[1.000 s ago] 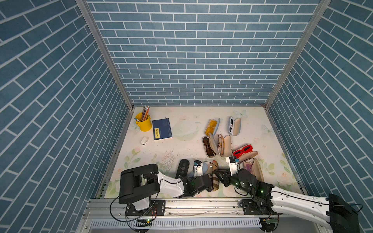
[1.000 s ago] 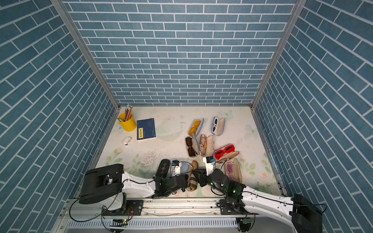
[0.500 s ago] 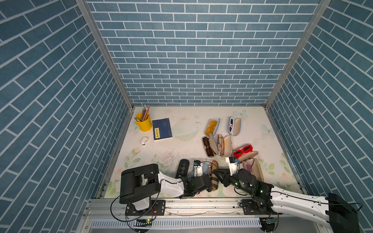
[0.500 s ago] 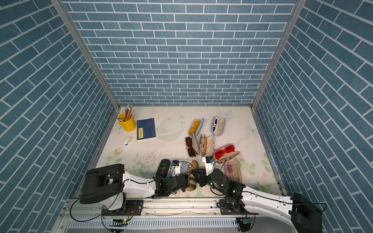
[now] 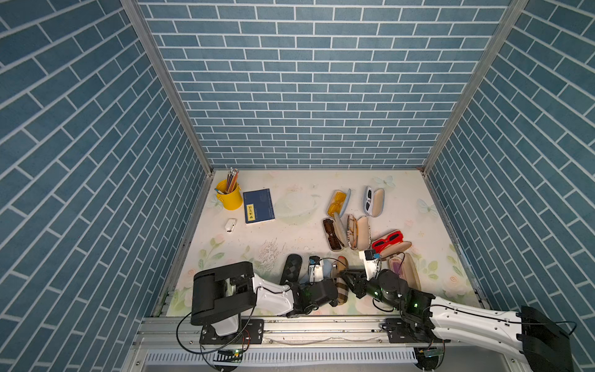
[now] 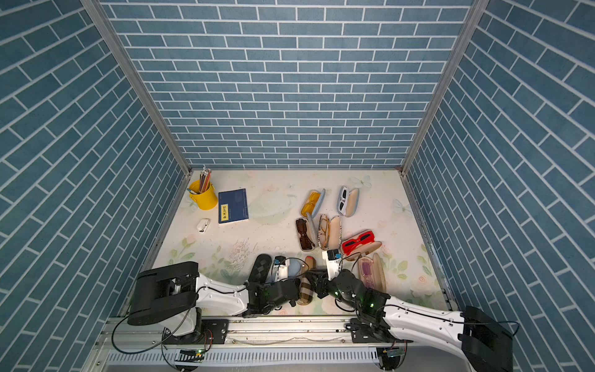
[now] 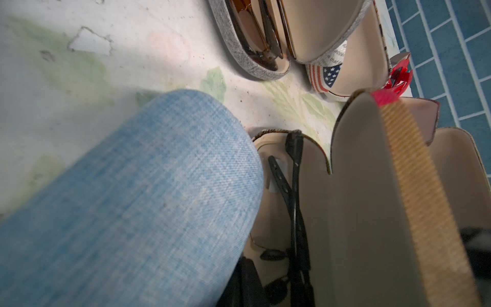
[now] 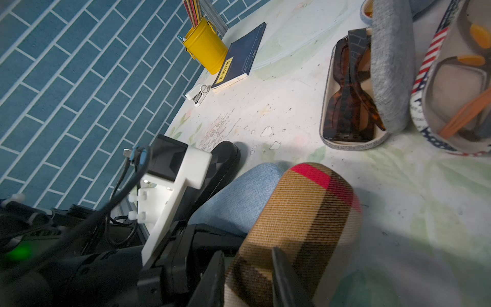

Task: Close the glasses case
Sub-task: Close the glasses case at the center of the board.

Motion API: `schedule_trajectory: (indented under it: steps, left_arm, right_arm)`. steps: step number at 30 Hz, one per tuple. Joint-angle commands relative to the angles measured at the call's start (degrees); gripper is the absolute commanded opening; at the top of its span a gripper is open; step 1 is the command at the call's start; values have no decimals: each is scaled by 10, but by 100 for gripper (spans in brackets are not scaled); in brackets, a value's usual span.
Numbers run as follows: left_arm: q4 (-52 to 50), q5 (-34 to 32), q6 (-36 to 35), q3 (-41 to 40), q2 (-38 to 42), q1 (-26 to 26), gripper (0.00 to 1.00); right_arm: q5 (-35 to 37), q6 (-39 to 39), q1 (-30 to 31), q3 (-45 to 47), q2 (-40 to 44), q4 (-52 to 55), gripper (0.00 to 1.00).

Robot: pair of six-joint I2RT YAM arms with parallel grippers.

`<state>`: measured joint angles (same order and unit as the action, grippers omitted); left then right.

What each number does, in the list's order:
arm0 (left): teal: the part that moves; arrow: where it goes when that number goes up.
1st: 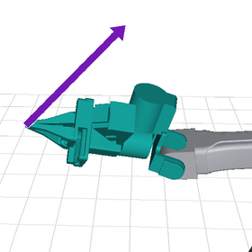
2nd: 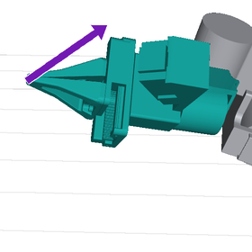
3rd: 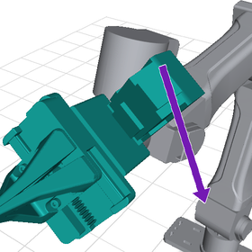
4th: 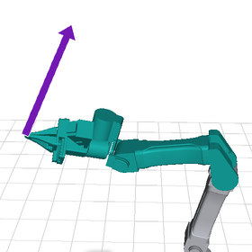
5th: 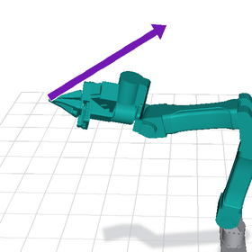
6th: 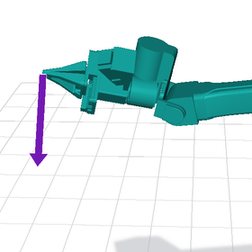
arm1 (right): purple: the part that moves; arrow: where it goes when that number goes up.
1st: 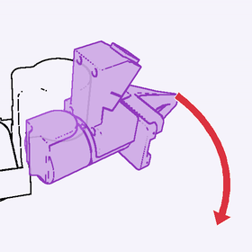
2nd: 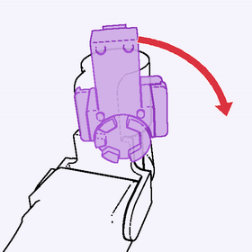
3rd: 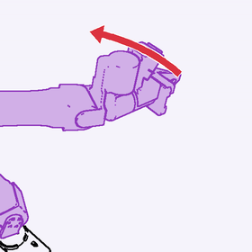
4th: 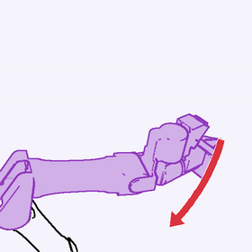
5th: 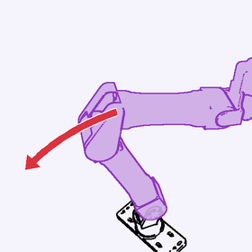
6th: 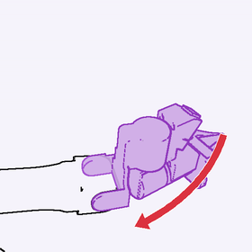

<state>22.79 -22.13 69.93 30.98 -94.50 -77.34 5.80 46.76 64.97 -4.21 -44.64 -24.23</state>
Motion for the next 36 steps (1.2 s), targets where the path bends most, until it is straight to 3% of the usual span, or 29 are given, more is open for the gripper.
schedule_trajectory:
  steps: [1, 36]
  left_arm:
    - [22, 18, -4, 0, -16, -5, 7]
    - [25, 21, -7, 9, -25, -8, 5]
  right_arm:
    - [-16, 17, 8, 10, -20, 62, 30]
    - [-20, 17, 12, 16, -74, 15, 30]
